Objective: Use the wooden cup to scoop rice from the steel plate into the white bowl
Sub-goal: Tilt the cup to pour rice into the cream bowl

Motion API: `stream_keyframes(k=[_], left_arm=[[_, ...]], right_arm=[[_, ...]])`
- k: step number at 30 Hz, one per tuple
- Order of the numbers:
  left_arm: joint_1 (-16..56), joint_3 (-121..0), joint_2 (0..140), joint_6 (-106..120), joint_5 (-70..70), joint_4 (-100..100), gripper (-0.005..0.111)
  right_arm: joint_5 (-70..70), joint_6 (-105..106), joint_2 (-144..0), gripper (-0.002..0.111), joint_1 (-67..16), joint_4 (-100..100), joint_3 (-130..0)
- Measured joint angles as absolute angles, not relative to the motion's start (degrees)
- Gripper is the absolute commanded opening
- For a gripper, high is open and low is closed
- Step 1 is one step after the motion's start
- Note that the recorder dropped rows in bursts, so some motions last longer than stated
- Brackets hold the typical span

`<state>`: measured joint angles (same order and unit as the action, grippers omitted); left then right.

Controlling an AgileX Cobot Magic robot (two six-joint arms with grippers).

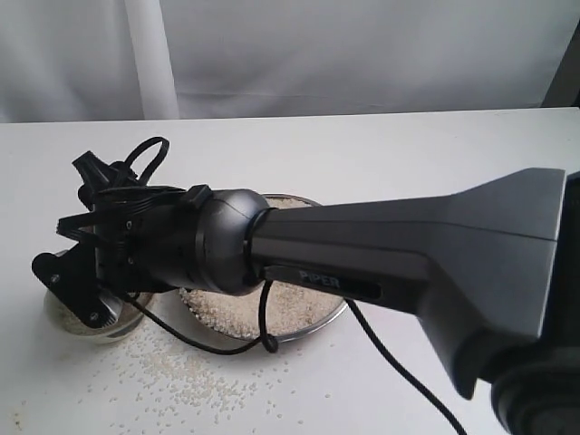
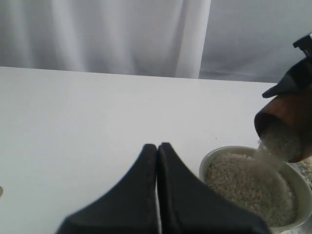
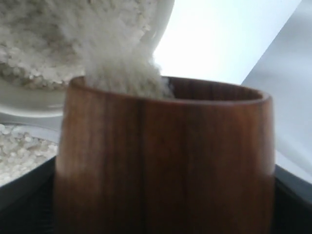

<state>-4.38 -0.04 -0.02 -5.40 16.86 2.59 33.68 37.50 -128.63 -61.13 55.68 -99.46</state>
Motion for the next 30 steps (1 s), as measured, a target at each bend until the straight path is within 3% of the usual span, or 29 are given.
stream_keyframes(k=[16,24,30], left_arm=[[-4.4,0.0,0.0,-5.4,16.9,2.6,0.000],[-4.4,0.0,0.0,-5.4,16.9,2.6,0.000],[-4.4,0.0,0.0,-5.4,16.9,2.6,0.000]], right_arm=[[36.8,37.5,-128.6,0.000,-65.3,73.0,-99.5],[38.5,35.0,-128.6,0.000,-65.3,73.4,-99.5],[38.1,25.8,-127.7,0.000,-65.0,63.3,-99.5]])
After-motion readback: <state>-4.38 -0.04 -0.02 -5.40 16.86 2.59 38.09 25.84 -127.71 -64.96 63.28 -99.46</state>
